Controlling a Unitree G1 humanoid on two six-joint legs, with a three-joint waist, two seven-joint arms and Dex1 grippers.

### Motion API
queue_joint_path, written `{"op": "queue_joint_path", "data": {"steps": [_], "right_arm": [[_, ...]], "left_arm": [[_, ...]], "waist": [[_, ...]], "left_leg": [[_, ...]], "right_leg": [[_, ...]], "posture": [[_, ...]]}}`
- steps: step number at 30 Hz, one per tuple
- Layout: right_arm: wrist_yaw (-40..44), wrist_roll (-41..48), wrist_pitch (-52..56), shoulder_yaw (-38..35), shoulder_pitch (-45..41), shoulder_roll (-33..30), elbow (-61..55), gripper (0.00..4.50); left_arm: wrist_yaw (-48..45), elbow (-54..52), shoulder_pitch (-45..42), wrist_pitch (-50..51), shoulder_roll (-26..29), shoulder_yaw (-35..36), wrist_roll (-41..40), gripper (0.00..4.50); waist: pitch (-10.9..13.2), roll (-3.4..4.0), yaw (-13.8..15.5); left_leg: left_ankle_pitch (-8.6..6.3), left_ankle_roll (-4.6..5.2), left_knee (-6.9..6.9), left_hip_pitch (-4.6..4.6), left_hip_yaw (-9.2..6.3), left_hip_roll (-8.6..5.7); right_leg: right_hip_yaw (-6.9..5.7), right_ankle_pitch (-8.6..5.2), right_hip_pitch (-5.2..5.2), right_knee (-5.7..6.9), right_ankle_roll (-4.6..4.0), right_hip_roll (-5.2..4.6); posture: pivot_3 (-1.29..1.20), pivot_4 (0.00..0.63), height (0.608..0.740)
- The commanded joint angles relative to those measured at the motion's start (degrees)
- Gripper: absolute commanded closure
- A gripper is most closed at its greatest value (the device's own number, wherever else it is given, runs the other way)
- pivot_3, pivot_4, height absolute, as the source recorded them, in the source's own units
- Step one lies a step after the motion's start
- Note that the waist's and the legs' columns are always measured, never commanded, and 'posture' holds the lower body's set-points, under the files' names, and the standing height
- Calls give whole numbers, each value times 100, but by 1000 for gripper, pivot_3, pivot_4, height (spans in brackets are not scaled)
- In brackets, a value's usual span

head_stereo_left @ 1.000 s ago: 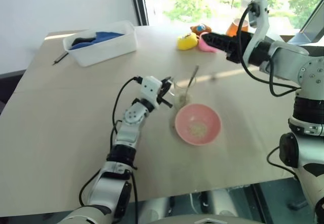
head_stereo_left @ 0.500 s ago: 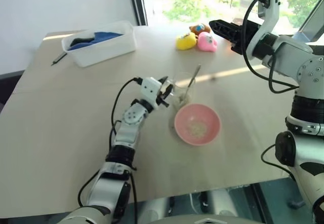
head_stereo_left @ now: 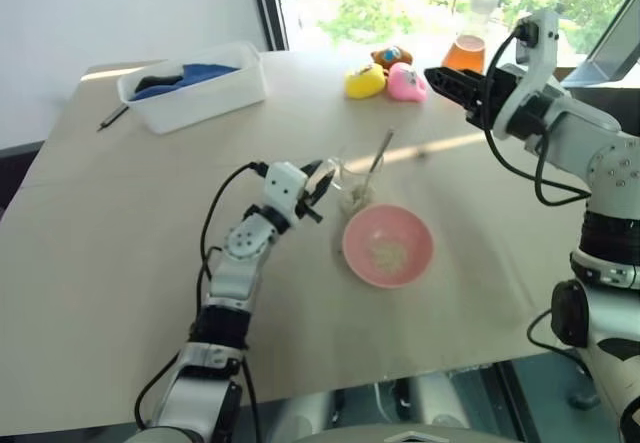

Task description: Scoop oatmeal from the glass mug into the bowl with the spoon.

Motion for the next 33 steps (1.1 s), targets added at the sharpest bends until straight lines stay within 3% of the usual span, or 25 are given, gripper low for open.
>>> {"op": "queue_joint_path", "data": {"steps": [1, 8, 14, 18, 21, 22, 28, 33], "right_arm": [[237, -100, -264, -278, 256, -195, -358, 1668], [703, -485, -710, -305, 1508, -498, -881, 1668], [2297, -1332, -2701, -353, 3745, -546, -822, 1668], [3533, -1849, -3827, -232, 4437, -836, -255, 1668], [4048, -1965, -4329, -288, 4608, -904, 227, 530], [4191, -2027, -4468, -270, 4652, -944, 328, 8], [5124, -2177, -4862, -217, 4995, -1270, 835, 0], [5157, -2263, -4893, -190, 4983, -1254, 797, 0]], "left_arm": [[-88, -761, 262, 249, 143, 110, -202, 3094], [-298, -1887, 1293, 679, 565, 260, -436, 3094], [-256, -2663, 2634, 883, 761, 709, -738, 3094], [-277, -2967, 3454, 846, 739, 892, -872, 1889], [-347, -3214, 3907, 848, 772, 1001, -976, 701], [-313, -3266, 3965, 867, 777, 1037, -968, 80], [-305, -3534, 4436, 1151, 846, 1249, -1133, 26], [-235, -3631, 4562, 1269, 886, 1234, -1013, 26]], "waist": [[0, 0, 1], [1, 1, -8], [2, 4, 55], [8, 16, 46], [10, 12, 9], [14, 15, 13], [16, 17, 25], [16, 17, 22]], "left_leg": [[0, 0, 0, 0, 1, 0], [0, 0, -4, 2, 2, 3], [-2, 0, -13, 13, 0, 8], [-2, 2, -7, 22, 24, 3], [-16, 25, -7, 55, 33, 15], [-17, 27, -8, 79, 33, 24], [-20, 29, -10, 126, 30, 34], [-20, 29, -10, 123, 31, 34]], "right_leg": [[0, 0, 0, 1, 0, 0], [2, 0, 1, -1, 0, 2], [-2, -2, 16, -17, 0, 6], [5, 1, 16, -7, 4, 4], [7, 0, 46, -8, 5, 12], [5, -2, 69, -10, 5, 16], [-2, -16, 118, -15, 26, 20], [3, -3, 117, -24, 7, 20]], "posture": [[0, 150, 740], [0, 150, 740], [0, 150, 740], [0, 150, 740], [0, 150, 740], [0, 150, 740], [0, 150, 740], [0, 150, 740]]}}
